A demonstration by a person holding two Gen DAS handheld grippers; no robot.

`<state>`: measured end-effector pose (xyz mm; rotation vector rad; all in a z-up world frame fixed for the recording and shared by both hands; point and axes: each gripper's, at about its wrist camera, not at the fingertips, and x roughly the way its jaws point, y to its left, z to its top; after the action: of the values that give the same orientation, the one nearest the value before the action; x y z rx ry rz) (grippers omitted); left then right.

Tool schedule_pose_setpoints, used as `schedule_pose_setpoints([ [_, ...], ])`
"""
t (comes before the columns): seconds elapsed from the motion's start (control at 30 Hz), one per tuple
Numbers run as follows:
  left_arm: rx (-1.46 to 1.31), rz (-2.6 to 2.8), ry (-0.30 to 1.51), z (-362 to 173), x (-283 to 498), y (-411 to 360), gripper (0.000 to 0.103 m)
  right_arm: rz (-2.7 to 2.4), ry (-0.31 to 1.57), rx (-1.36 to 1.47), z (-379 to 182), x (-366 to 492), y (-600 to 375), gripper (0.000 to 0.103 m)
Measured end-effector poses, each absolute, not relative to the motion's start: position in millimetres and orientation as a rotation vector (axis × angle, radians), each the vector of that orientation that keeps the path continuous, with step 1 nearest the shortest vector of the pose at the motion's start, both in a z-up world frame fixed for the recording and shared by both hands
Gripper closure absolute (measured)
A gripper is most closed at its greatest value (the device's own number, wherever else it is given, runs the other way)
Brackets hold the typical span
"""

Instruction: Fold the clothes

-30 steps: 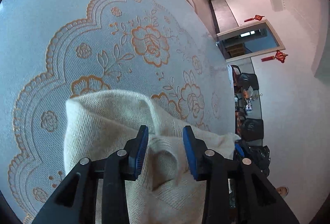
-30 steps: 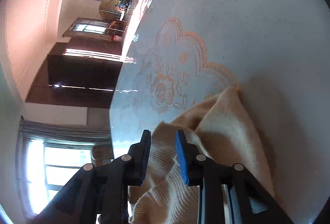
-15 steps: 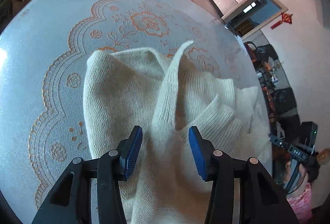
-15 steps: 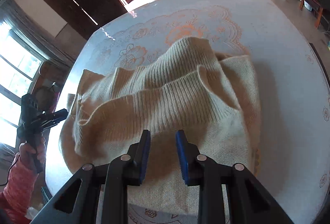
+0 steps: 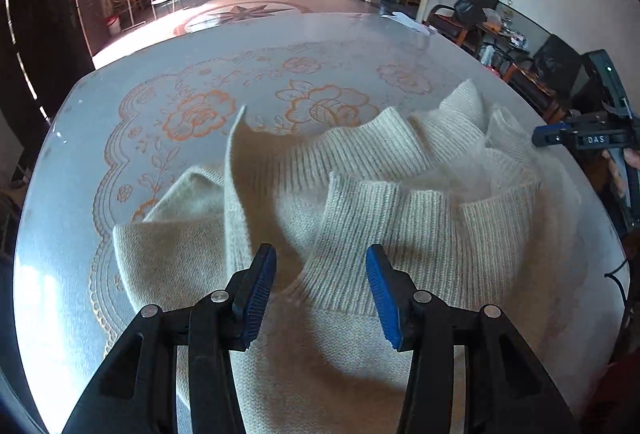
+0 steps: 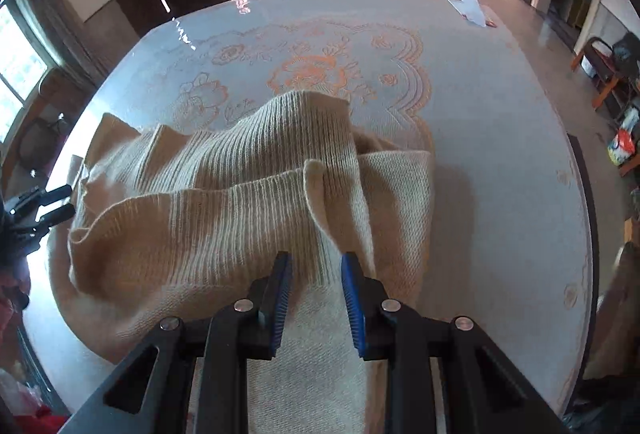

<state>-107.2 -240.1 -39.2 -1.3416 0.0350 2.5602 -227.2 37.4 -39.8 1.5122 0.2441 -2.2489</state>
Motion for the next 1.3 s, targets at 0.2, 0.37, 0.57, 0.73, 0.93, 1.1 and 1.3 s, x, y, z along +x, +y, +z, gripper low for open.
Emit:
schedule_pose_setpoints([
  [0.2,-1.435,2.462,0.173,-52.8,-128.7,-226.2,0.05,-2.159,0.449,1.519,-55.9,-254.5,18.7,0.077],
  [0.37,-1.451,2.444,0.199,-59.4,-131.9,-229.5,0.041,-2.07,0.441,1.545,-67.0,-265.0,8.2,0.077],
  [0.57,-1.443,2.422,0.049,-59.0,-126.9,-242.1,0.056,-2.044,0.459,1.533,-72.8,-253.6,13.7,0.091],
  [0.73,-1.435,2.394,0.058,-56.2,-117.4,-242.9,0.072,-2.084,0.422,1.563,-72.7,-257.6,23.5,0.096],
  [0.93,-1.483,2.457,0.052,-59.4,-121.5,-258.2,0.096,-2.103,0.378,1.582,-71.5,-262.2,28.4,0.096],
  [1.1,-1.473,2.54,-0.031,-54.9,-119.7,-281.4,0.103,-2.092,0.246,1.596,-69.0,-264.1,35.3,0.093],
  [1.3,-1.373,2.484,-0.116,-39.4,-120.0,-270.8,0.08,-2.133,0.155,1.447,-39.7,-259.1,40.6,0.08],
])
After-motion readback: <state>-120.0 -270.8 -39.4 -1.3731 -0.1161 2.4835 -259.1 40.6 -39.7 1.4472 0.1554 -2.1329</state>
